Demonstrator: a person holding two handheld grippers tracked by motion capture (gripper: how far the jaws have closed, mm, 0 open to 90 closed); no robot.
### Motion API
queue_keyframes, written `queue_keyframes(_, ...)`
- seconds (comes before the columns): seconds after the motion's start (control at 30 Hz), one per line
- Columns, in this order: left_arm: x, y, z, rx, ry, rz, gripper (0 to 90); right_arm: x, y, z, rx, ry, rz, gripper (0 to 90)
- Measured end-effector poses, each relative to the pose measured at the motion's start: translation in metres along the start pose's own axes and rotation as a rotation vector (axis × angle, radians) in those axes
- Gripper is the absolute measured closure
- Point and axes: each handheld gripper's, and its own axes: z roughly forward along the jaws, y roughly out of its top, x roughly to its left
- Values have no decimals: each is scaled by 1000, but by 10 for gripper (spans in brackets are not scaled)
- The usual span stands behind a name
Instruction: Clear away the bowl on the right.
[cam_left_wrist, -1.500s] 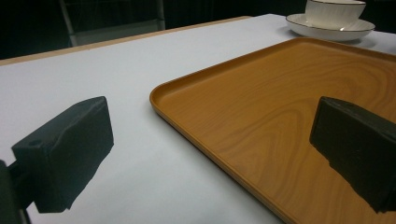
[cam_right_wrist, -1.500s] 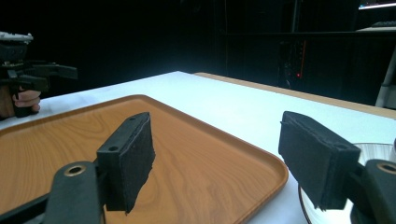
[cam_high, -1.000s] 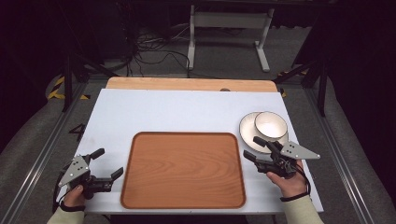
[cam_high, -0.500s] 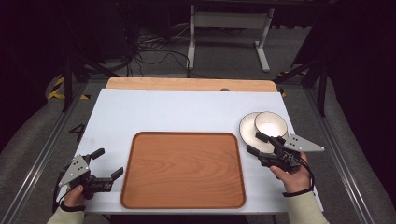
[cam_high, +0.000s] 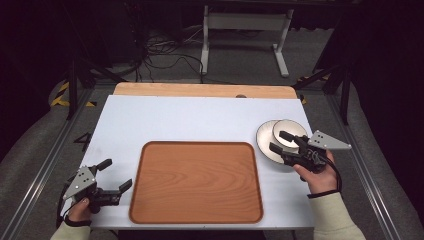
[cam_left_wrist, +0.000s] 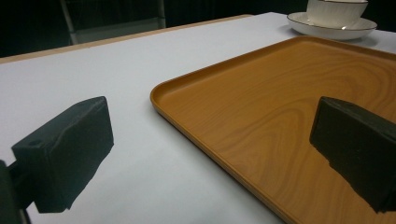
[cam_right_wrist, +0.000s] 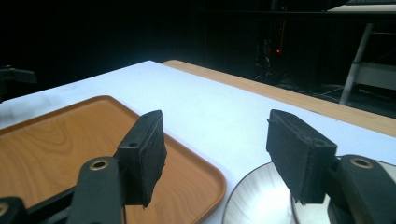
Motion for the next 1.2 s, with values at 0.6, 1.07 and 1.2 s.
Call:
queue_keyframes(0.6, 0, 0, 1, -1, 2, 0, 3, -43, 14, 4, 77, -124, 11, 392)
queue_keyframes(1.07, 0, 0, 1, -1, 2, 1, 3, -69, 19, 7, 168, -179, 38, 420)
queue_keyframes(1.2, 0, 0, 1, -1, 2, 0, 3, -77, 15, 4, 176, -201, 94, 459)
